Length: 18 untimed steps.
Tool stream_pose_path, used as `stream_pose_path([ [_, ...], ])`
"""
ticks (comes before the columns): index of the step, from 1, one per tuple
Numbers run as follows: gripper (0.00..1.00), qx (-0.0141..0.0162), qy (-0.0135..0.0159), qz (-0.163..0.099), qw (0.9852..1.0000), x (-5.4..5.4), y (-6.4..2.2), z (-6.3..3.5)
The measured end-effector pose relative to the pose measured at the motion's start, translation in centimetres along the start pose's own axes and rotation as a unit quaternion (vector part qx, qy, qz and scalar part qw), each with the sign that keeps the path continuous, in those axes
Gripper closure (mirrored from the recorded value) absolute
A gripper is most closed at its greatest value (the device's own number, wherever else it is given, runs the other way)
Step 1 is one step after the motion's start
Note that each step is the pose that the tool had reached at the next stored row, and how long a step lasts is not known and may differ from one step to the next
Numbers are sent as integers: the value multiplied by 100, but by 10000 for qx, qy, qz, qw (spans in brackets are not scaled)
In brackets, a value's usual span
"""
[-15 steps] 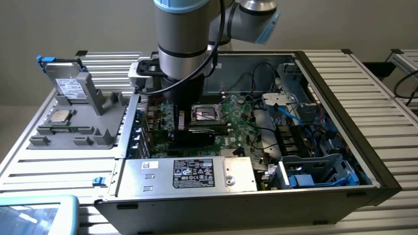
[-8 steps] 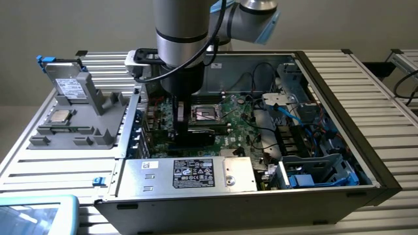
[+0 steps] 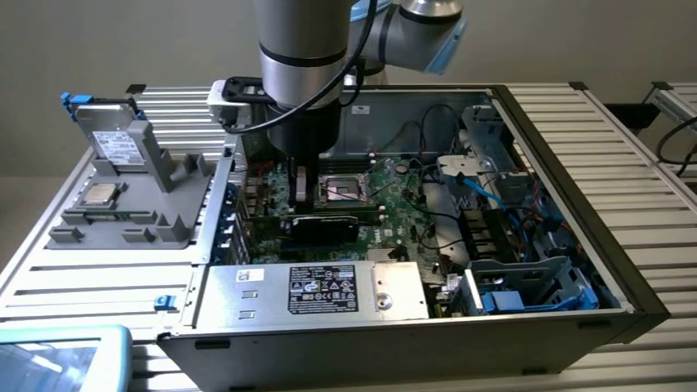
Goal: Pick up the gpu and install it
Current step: 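Insert the gpu into the slot, then press down on the gpu until it lock into place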
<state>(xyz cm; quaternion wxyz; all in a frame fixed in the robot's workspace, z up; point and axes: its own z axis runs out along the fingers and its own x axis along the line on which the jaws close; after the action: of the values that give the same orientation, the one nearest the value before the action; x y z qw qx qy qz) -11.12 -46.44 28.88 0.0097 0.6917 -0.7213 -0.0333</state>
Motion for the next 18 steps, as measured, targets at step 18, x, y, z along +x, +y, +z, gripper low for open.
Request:
stream_pose_path([
  [18,88,0,1,-3,10000,7,189,79],
])
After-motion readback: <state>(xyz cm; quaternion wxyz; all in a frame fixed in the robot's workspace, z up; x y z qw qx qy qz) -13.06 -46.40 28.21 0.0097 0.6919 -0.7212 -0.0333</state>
